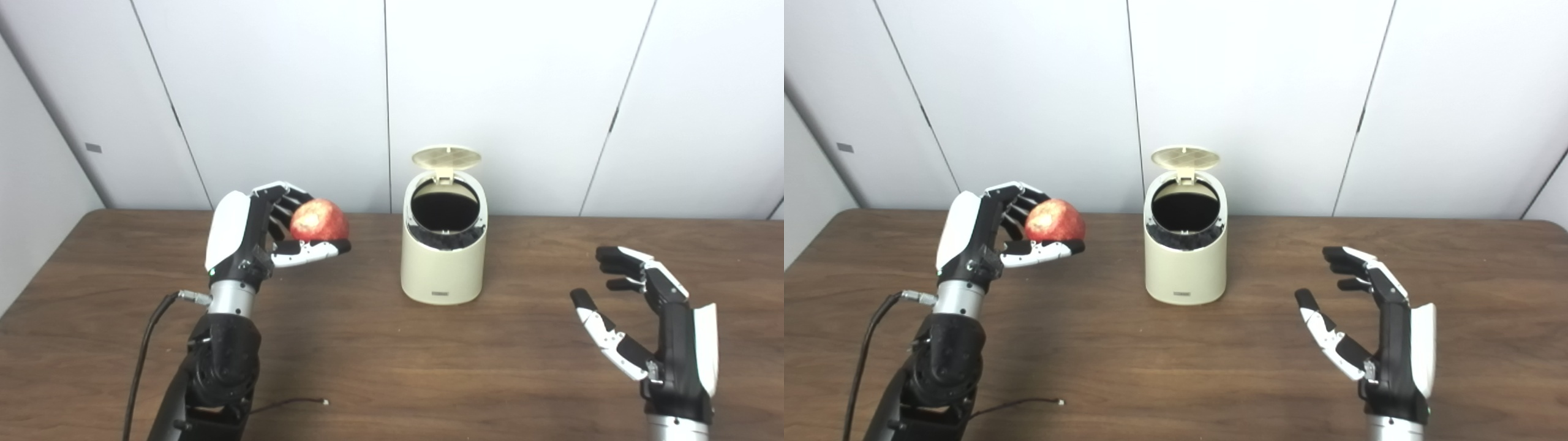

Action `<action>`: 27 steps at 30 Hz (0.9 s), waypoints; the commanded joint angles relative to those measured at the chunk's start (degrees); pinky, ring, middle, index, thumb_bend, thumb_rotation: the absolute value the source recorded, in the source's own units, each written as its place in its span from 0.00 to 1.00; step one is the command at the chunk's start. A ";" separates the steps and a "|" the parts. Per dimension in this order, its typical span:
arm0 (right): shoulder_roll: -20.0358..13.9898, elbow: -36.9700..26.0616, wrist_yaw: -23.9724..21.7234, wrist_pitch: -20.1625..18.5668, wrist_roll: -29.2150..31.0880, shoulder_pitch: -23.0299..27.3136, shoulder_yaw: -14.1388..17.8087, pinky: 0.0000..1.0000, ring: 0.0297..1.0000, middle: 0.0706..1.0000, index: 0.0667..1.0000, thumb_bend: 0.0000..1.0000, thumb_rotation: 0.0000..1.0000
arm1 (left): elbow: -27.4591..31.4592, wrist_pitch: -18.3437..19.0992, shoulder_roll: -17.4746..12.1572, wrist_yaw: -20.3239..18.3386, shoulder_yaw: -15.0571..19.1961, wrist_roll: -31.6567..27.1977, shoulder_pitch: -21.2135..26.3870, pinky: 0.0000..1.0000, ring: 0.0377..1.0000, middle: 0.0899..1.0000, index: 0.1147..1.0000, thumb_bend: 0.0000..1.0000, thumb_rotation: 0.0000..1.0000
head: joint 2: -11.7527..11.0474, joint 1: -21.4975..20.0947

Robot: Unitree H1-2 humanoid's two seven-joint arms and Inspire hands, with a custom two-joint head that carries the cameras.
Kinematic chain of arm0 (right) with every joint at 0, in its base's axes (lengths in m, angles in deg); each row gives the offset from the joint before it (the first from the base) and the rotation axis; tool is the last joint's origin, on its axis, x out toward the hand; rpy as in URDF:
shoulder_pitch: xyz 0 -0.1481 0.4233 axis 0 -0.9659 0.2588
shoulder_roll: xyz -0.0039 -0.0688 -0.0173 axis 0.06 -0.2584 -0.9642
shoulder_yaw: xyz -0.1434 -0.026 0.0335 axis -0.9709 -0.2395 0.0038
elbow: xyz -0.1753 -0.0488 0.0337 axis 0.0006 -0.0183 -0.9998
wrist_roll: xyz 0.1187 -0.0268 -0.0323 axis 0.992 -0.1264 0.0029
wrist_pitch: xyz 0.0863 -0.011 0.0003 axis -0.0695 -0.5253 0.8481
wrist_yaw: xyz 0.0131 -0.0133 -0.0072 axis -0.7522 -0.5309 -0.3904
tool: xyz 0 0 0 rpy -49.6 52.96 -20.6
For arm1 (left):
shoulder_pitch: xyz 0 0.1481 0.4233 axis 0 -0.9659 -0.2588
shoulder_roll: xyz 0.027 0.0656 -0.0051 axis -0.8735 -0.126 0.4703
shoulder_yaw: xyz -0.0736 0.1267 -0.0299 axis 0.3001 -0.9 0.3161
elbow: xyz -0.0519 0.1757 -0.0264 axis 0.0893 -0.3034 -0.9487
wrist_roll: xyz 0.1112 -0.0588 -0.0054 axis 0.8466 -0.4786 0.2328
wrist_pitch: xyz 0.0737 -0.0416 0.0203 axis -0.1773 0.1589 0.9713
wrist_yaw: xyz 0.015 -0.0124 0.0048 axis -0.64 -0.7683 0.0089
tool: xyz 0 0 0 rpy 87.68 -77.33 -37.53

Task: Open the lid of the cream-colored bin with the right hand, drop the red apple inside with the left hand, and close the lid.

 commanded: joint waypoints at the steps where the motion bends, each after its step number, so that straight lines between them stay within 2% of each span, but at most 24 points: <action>1: 0.31 -0.96 0.84 2.04 -0.27 1.86 -0.26 0.57 0.65 0.65 0.64 0.24 0.17 | 4.40 -1.33 0.55 -1.16 -0.52 -0.20 2.82 0.32 0.41 0.44 0.41 0.50 0.00 | -0.06 -0.09; 5: 0.52 -0.60 1.16 2.37 0.24 2.12 -0.42 0.56 0.64 0.65 0.63 0.25 0.15 | 8.24 -0.39 3.29 -3.18 -1.05 -0.31 3.61 0.34 0.43 0.45 0.40 0.50 0.00 | -0.33 -0.38; 9: 0.78 -0.18 1.39 2.49 0.61 2.20 -0.61 0.57 0.65 0.65 0.64 0.25 0.15 | 8.92 -0.57 4.87 -4.33 -1.18 0.46 4.21 0.39 0.47 0.45 0.38 0.50 0.00 | -0.81 -0.77; 12: 1.05 0.79 1.88 3.02 0.66 2.42 -0.93 0.58 0.65 0.66 0.64 0.26 0.16 | 8.59 -0.47 6.04 -4.82 -1.35 0.50 4.62 0.39 0.46 0.45 0.38 0.50 0.00 | -2.47 -2.03; 17: 0.70 2.18 2.98 4.10 -1.55 2.70 -1.53 0.57 0.65 0.65 0.63 0.25 0.11 | 5.44 -2.51 7.72 -3.82 -1.49 0.30 4.79 0.37 0.43 0.45 0.39 0.50 0.00 | -2.73 -2.60; 25: 0.83 2.36 3.64 4.94 -2.19 2.36 -1.79 0.58 0.65 0.65 0.64 0.24 0.13 | -1.98 -4.13 9.67 -1.36 -2.44 2.05 6.97 0.35 0.41 0.44 0.41 0.50 0.00 | -2.45 -3.07; 27: 0.79 2.53 3.89 5.25 -2.11 2.44 -1.72 0.57 0.65 0.65 0.64 0.25 0.17 | -3.83 -4.06 10.21 -0.56 -2.47 2.51 7.75 0.29 0.37 0.45 0.43 0.50 0.00 | -2.42 -3.07</action>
